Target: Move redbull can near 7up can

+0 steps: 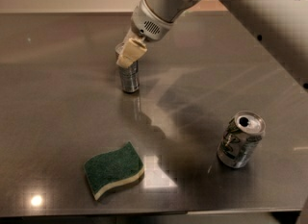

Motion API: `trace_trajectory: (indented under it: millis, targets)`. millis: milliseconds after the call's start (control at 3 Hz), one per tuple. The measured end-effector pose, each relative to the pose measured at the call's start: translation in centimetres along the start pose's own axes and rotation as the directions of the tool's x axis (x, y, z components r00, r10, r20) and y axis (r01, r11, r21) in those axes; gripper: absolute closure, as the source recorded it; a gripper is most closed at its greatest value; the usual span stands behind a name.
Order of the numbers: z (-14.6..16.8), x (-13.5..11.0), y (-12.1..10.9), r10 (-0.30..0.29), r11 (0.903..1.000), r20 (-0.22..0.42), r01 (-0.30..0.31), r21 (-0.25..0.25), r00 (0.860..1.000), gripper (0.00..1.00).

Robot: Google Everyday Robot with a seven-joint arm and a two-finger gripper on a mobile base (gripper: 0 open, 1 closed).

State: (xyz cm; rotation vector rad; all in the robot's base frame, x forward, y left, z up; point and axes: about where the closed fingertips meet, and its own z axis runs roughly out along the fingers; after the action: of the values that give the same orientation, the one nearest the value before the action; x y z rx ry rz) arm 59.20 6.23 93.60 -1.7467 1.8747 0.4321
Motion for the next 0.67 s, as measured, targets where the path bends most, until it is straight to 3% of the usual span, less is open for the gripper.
trace_trajectory:
  millis: [333,667]
  targets:
    - [-1.7,0.8,0.6,-0.018,0.9998,-0.010,0.018,0.012,1.000,1.00]
    - [-5.3,3.2,2.7,0.003,0.9997,-0.057,-0.001,0.024,0.998,1.00]
